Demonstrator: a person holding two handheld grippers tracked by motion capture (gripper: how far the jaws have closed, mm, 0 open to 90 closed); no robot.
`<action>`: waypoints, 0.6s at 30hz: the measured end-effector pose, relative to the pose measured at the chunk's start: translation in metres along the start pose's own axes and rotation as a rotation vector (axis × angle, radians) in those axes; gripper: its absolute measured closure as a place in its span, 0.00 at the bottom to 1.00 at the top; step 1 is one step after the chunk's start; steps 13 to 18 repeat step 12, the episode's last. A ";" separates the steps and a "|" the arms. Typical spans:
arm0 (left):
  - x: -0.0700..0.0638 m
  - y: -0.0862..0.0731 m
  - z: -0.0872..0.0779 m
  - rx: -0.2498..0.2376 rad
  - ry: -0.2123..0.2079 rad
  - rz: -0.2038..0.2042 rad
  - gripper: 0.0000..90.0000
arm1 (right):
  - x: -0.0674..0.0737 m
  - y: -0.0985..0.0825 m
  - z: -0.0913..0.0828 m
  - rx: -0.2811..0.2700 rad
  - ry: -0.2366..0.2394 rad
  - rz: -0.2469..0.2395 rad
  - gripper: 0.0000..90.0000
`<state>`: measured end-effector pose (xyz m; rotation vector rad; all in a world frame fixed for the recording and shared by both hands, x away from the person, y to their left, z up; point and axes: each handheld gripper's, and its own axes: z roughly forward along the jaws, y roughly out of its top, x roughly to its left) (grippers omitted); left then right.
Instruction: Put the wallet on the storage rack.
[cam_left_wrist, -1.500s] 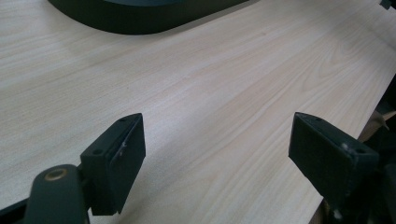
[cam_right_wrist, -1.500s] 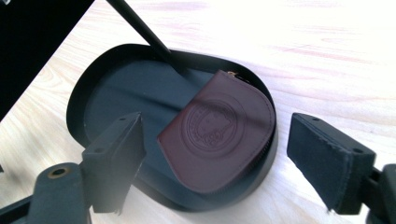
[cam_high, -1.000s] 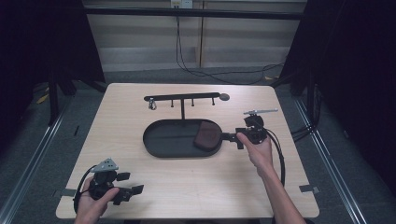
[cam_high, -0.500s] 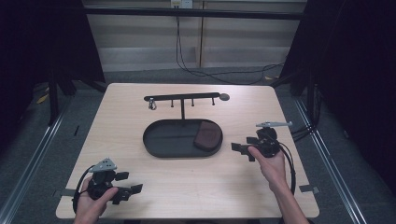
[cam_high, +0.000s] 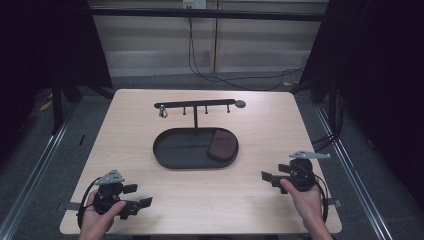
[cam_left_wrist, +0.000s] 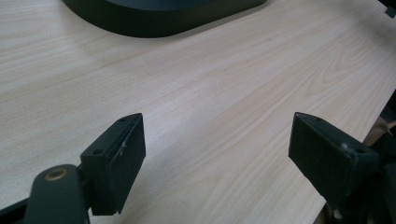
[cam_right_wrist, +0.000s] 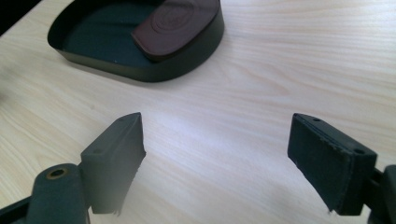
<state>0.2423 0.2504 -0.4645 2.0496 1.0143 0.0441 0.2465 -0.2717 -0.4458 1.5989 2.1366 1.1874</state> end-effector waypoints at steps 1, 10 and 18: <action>0.000 0.000 0.000 -0.003 0.000 -0.005 0.21 | 0.000 -0.003 -0.003 -0.003 -0.008 -0.007 0.20; -0.001 0.000 0.002 0.004 0.005 -0.004 0.21 | -0.010 -0.033 -0.017 0.001 -0.052 0.013 0.20; -0.001 0.000 0.001 0.004 -0.003 0.004 0.21 | -0.014 -0.040 -0.014 0.028 -0.094 0.003 0.19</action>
